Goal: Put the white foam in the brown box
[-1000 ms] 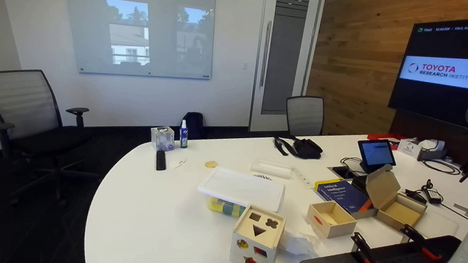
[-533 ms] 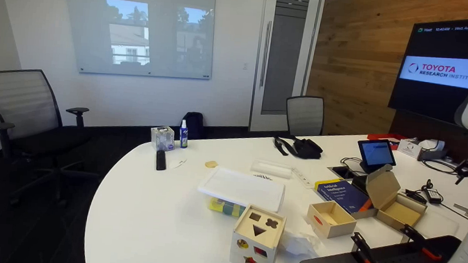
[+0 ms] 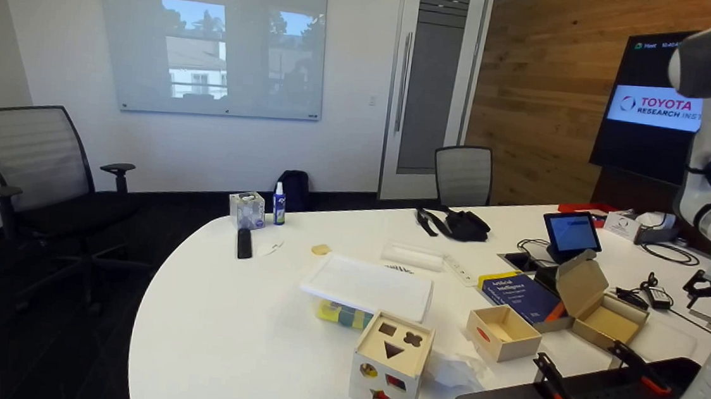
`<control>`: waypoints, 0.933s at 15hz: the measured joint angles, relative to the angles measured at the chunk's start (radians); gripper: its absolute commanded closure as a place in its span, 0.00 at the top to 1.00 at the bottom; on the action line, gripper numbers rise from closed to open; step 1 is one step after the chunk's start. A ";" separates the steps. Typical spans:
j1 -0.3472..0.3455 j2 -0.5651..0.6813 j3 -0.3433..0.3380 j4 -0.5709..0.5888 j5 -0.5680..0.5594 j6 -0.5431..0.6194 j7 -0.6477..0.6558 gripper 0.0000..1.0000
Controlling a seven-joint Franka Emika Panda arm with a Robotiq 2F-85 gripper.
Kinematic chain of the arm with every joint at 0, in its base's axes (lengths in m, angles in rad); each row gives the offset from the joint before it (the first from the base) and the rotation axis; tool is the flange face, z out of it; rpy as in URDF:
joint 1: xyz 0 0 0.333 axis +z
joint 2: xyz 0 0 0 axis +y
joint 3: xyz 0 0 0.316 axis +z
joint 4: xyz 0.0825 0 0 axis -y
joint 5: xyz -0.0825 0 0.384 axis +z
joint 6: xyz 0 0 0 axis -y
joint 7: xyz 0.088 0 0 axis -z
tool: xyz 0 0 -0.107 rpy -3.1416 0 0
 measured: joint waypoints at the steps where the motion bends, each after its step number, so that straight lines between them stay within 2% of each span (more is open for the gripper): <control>1: -0.051 0.065 0.045 0.053 0.024 -0.001 -0.013 1.00; 4: -0.186 0.258 0.152 0.229 0.053 -0.001 -0.015 1.00; 7: -0.317 0.397 0.247 0.390 0.016 0.005 0.009 1.00; 9: -0.340 0.423 0.254 0.424 0.015 0.005 0.009 1.00; 14: -0.338 0.422 0.254 0.433 0.015 0.005 0.009 1.00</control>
